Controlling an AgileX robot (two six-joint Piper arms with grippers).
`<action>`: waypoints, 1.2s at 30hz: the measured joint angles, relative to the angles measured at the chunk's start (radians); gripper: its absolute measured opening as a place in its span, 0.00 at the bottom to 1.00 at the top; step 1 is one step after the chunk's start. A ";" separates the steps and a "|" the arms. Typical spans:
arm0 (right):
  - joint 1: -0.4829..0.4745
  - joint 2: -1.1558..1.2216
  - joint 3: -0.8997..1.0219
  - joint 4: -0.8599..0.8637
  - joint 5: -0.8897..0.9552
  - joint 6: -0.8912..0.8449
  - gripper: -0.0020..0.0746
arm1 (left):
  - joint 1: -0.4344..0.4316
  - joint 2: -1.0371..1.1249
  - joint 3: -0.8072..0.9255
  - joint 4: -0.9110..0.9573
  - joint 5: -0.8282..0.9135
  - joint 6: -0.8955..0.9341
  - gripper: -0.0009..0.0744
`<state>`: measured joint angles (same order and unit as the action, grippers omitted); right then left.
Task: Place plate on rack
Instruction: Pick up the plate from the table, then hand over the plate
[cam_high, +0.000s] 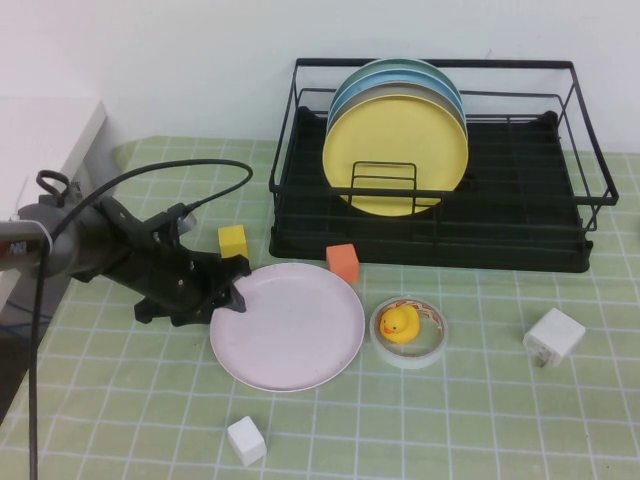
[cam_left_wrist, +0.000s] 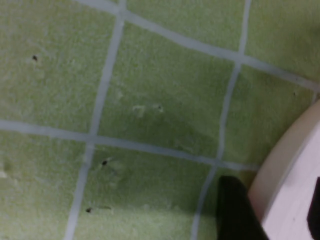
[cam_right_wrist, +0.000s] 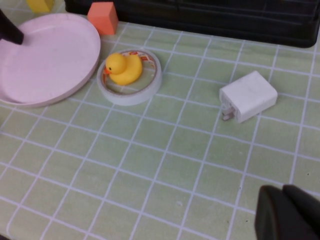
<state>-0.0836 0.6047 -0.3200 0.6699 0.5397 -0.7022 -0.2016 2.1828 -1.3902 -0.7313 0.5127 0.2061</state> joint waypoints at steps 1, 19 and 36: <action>0.000 0.000 0.000 0.000 0.000 0.000 0.02 | 0.000 0.004 -0.002 -0.008 0.000 0.000 0.42; 0.000 0.000 0.000 0.008 0.000 0.000 0.02 | 0.005 -0.032 -0.006 0.002 0.183 0.052 0.02; 0.000 0.000 0.000 0.096 0.000 0.000 0.02 | -0.093 -0.252 -0.006 -0.191 0.602 0.329 0.02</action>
<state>-0.0836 0.6047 -0.3200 0.7663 0.5397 -0.7022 -0.2941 1.9310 -1.3960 -0.9222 1.1147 0.5347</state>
